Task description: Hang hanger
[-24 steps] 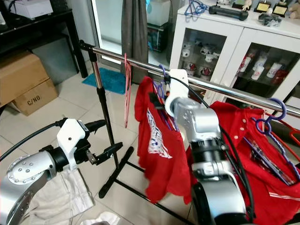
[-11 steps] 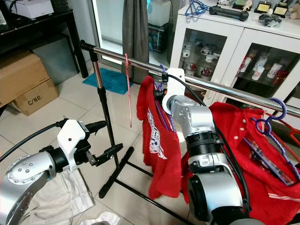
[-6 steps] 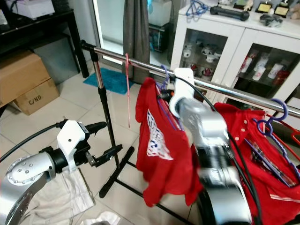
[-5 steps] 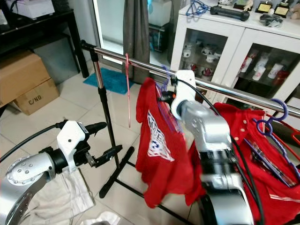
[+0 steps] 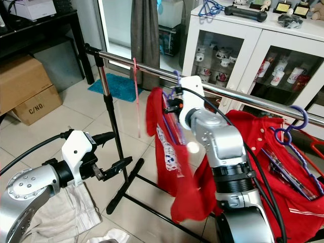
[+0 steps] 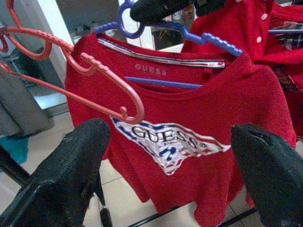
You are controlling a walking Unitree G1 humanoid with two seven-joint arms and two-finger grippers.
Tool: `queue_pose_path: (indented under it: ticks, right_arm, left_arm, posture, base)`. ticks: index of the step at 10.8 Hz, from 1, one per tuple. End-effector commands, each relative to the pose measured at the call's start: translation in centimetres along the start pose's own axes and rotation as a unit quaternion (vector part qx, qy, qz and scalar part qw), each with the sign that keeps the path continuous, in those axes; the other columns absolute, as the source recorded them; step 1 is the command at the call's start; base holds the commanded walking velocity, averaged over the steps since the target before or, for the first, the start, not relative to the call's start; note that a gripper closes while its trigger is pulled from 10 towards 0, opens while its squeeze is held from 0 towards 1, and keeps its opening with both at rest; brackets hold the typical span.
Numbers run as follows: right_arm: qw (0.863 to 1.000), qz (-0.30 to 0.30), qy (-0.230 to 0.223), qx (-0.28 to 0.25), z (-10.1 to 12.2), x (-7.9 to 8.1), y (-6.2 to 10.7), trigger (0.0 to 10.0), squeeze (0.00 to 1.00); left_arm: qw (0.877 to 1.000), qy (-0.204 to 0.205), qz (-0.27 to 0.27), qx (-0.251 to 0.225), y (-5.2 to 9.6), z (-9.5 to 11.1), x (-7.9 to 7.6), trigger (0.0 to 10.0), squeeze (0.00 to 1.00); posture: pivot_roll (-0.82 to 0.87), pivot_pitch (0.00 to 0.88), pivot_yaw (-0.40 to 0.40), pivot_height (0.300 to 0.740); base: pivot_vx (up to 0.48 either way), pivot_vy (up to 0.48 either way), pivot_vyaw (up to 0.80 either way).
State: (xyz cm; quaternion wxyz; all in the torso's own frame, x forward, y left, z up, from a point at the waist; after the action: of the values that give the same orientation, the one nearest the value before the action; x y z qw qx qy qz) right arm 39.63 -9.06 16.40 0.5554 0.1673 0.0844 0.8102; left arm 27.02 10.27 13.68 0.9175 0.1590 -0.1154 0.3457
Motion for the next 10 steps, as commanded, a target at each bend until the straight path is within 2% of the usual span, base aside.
queue_pose_path:
  ticks: [1, 4, 6, 7, 8, 10]
  right_arm:
    - [1.000, -0.003, 0.006, -0.002, 0.1, 0.1, 0.0, 10.0, 1.00]
    - [1.000, -0.013, -0.018, -0.006, 0.0, 0.0, -0.6, 10.0, 1.00]
    - [0.998, -0.052, -0.016, 0.008, -0.3, -0.8, -1.1, 10.0, 1.00]
    - [0.998, -0.062, -0.020, 0.005, -0.2, -0.8, -1.4, 10.0, 0.74]
    - [0.997, -0.067, -0.031, -0.003, 0.2, -0.6, -1.6, 10.0, 0.00]
    - [0.996, -0.082, -0.031, -0.009, 0.3, -0.5, -1.8, 10.0, 0.00]
  left_arm:
    - [1.000, -0.006, -0.001, 0.000, 0.0, 0.1, -0.2, 10.0, 0.90]
    - [1.000, -0.007, 0.001, 0.000, -0.1, 0.1, -0.1, 10.0, 0.90]
    - [1.000, -0.009, 0.001, 0.001, -0.1, 0.1, 0.1, 10.0, 0.90]
    - [1.000, -0.010, 0.001, 0.002, -0.1, 0.0, 0.1, 10.0, 0.90]
    - [1.000, -0.011, 0.002, 0.002, -0.1, 0.1, 0.2, 10.0, 0.90]
    - [1.000, -0.011, 0.003, 0.003, 0.0, 0.1, 0.2, 10.0, 0.90]
  posture:
    - [0.11, 0.000, -0.013, 0.740]
    - [0.11, 0.000, -0.011, 0.740]
    - [0.11, 0.000, -0.008, 0.740]
    - [0.11, 0.000, -0.007, 0.740]
    - [0.11, 0.000, -0.009, 0.740]
    - [0.12, 0.000, -0.009, 0.740]
  base:
    - [0.000, 0.000, 0.00]
    - [0.000, 0.000, 0.00]
    - [0.000, 0.000, 0.00]
    - [0.000, 0.000, 0.00]
    - [0.000, 0.000, 0.00]
    - [0.000, 0.000, 0.00]
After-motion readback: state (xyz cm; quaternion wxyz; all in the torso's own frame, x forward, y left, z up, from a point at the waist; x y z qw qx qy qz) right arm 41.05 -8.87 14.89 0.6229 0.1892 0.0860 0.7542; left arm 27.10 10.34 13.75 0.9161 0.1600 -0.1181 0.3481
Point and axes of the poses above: a point about 5 cm out from each wrist's last joint towards the gripper, its own y axis pointing back from the gripper into the wrist, its own z axis along the axis of the wrist's last joint, x = y × z, the point moved 6 cm from there along -y, pointing out of the wrist towards the gripper, and after that the axes turned 9 degrees about -y, right-handed, at the moved point
